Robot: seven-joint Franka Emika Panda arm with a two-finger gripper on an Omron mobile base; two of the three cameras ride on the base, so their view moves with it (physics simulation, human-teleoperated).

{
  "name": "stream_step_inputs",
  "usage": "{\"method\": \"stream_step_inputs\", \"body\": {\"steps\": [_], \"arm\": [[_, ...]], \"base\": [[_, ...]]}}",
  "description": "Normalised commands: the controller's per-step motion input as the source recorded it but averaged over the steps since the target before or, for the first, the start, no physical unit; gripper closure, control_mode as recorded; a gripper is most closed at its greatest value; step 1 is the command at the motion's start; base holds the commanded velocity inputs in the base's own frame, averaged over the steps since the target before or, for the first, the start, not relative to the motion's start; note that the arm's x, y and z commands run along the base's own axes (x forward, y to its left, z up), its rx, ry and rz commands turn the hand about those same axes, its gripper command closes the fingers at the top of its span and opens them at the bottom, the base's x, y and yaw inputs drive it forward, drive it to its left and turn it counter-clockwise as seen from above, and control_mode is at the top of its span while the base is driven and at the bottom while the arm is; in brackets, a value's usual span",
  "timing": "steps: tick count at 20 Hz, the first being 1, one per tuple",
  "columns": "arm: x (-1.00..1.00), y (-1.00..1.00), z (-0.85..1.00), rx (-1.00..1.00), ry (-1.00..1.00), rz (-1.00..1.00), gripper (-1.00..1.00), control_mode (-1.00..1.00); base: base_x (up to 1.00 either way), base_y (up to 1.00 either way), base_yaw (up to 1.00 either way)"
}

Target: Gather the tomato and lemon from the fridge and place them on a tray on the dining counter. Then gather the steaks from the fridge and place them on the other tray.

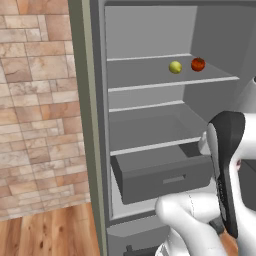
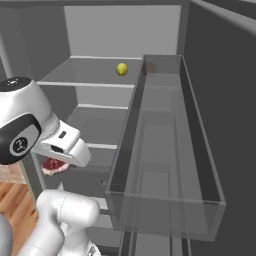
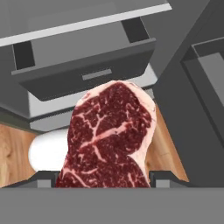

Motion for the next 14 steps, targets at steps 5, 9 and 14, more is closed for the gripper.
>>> {"method": "stream_step_inputs", "body": {"steps": [5,9,14], "arm": [[0.0,0.0,0.0,0.0,0.0,0.0,1.0,-1.0],[0.0,0.0,0.0,0.0,0.0,0.0,1.0,1.0],[0.0,0.0,0.0,0.0,0.0,0.0,1.0,1.0]], "base": [[0.0,0.0,0.0],[-0.22,0.07,0.0],[-0.64,0.41,0.0]]}}
